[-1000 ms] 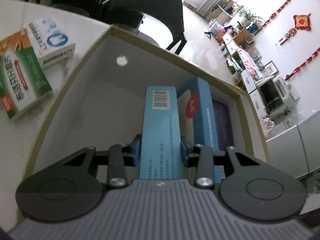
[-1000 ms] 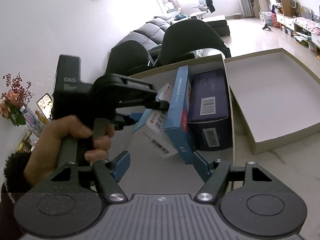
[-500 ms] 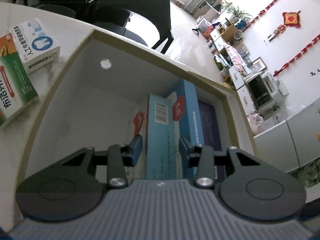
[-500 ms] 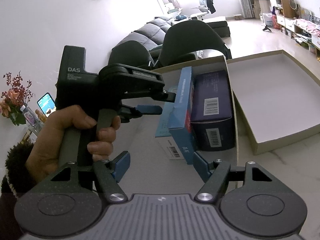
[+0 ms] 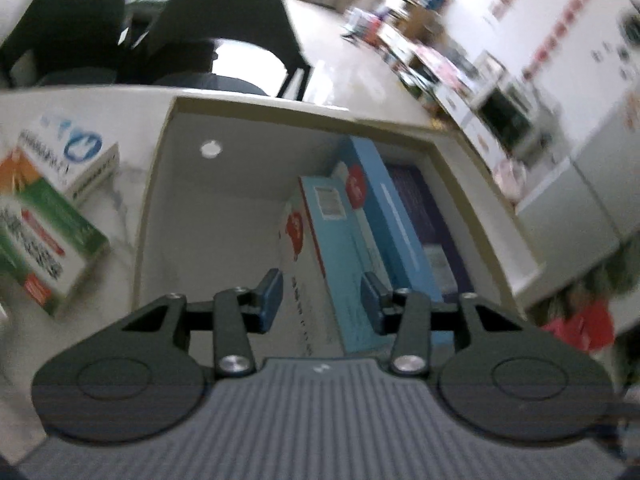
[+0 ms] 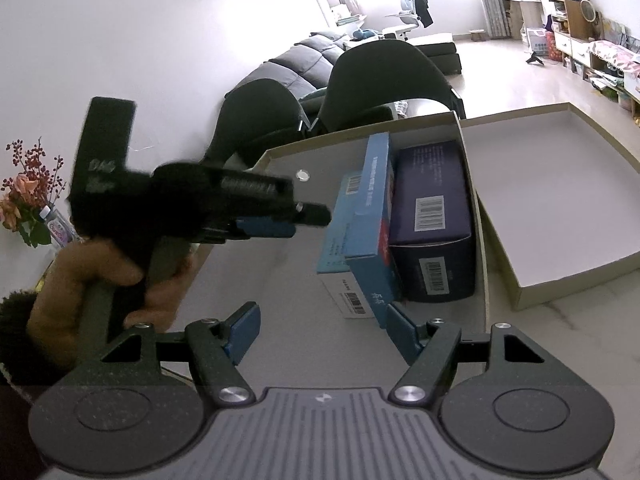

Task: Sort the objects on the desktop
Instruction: 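Lower the light blue box against the tall blue box and open the left tool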

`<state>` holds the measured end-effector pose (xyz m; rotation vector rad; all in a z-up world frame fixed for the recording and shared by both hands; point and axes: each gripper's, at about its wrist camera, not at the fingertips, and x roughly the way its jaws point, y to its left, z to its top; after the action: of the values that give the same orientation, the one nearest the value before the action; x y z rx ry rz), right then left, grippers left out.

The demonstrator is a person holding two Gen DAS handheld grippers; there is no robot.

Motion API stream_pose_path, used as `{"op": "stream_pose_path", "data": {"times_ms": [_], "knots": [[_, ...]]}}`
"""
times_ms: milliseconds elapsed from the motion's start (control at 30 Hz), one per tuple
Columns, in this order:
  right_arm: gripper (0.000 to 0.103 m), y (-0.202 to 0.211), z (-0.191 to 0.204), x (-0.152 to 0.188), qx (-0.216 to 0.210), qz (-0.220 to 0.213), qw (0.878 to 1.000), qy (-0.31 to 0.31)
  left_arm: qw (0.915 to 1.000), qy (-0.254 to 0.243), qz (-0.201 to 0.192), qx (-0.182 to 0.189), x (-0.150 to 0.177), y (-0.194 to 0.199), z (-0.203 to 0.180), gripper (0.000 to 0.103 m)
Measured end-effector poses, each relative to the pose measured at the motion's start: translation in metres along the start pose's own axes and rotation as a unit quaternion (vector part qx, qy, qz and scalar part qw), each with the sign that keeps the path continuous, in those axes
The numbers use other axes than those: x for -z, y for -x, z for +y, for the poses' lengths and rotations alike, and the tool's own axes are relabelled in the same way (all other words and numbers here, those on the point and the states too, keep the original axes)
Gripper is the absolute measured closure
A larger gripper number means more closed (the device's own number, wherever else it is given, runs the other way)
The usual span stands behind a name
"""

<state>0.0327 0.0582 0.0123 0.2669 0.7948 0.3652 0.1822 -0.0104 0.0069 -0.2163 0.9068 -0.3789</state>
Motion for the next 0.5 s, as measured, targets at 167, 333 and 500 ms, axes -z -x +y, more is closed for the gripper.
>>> {"op": "stream_pose_path", "data": {"times_ms": [167, 333, 500], "knots": [[0.031, -0.001, 0.003, -0.001, 0.001, 0.001, 1.0, 0.004, 0.9975, -0.063, 0.023, 0.021, 0.006, 0.005, -0.005, 0.063], [0.041, -0.009, 0.006, -0.006, 0.006, 0.008, 1.0, 0.022, 0.9924, -0.108, 0.054, 0.024, 0.016, -0.004, -0.014, 0.068], [0.063, -0.026, 0.01, -0.014, 0.031, 0.034, 0.997, 0.056, 0.9912, -0.11, 0.067, 0.029, 0.016, -0.011, -0.015, 0.07]]}}
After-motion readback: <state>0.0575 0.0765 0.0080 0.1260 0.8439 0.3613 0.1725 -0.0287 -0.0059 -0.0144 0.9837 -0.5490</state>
